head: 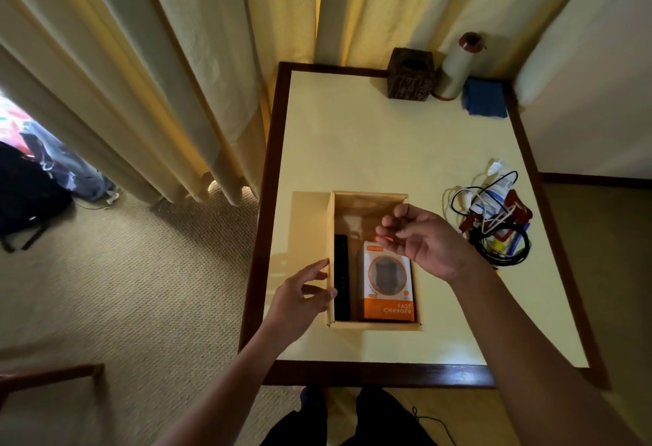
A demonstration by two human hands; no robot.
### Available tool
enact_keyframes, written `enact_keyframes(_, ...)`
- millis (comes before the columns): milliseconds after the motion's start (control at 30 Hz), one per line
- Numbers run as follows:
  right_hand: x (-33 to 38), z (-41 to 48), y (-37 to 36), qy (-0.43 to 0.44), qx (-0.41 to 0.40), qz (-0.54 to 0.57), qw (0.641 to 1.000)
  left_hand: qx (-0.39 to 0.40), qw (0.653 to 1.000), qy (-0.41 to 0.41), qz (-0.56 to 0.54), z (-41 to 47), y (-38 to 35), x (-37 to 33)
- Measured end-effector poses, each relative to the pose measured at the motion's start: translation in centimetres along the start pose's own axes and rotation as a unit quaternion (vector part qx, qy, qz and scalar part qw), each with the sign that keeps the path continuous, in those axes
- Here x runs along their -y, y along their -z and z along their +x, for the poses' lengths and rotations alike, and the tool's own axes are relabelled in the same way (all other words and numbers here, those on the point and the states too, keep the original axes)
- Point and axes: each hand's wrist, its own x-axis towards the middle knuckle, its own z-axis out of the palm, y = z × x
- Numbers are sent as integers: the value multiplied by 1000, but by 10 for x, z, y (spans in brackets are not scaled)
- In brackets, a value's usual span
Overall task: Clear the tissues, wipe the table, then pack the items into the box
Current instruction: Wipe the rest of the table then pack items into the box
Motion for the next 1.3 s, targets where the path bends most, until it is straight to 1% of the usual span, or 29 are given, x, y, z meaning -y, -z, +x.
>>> enact_keyframes(67, -1, -8, 2, 6, 8, 12, 1000, 1, 1000, -1, 1, 0, -1, -1)
enact_keyframes(133, -2, -11, 3, 12, -6, -22, 1000, 2, 1000, -3, 3, 0, -1, -1)
enact_keyframes(167, -3, -14, 4, 21, -30, -90, 995, 4, 1000, -4, 1, 0, -2, -2)
enact_keyframes(200, -4, -14, 6, 37, -67, -207, 975, 5, 1000, -4, -2, 1, -1, -2)
enact_keyframes(233, -6, -16, 11, 55, -109, -360, 925, 6, 1000, -4, -3, 1, -1, -1)
enact_keyframes(267, -9, -17, 16, 67, -143, -500, 852, 6, 1000, -4, -2, 1, -1, -1)
enact_keyframes(300, -14, -20, 21, 75, -155, -596, 784, 6, 1000, -5, 0, 0, -2, -1)
enact_keyframes(333, -19, -23, 25, 82, -147, -648, 743, 5, 1000, -7, 2, 0, -2, -1)
enact_keyframes(467, -44, -35, 28, 93, -86, -754, 644, 5, 1000, -11, 7, 1, -2, 1)
enact_keyframes(600, -36, -29, 14, 118, -114, -809, 565, 4, 1000, -13, 6, 1, -2, 0)
enact_keyframes(633, -32, -19, 8, 128, -117, -811, 559, 4, 1000, -13, 6, 1, -3, 0)
enact_keyframes(700, -27, 9, -5, 141, -107, -809, 561, 0, 1000, -11, 6, 0, -3, 0)
enact_keyframes(767, -26, 38, -17, 125, -82, -813, 563, 1, 1000, -11, 7, 0, -4, 0)
enact_keyframes(800, -27, 51, -22, 100, -68, -816, 565, 0, 1000, -13, 11, -1, -4, 0)
enact_keyframes(933, -26, 88, -38, -78, -30, -829, 553, 9, 999, -21, 39, -3, -3, -1)
enact_keyframes(1033, -24, 101, -49, -141, -19, -833, 534, 14, 998, -30, 44, -2, -2, 1)
enact_keyframes(1167, -22, 106, -56, -167, -7, -845, 509, 4, 999, -28, 33, 0, 0, 5)
enact_keyframes(1300, -22, 107, -54, -170, -3, -846, 505, -2, 999, -28, 28, 2, 0, 7)
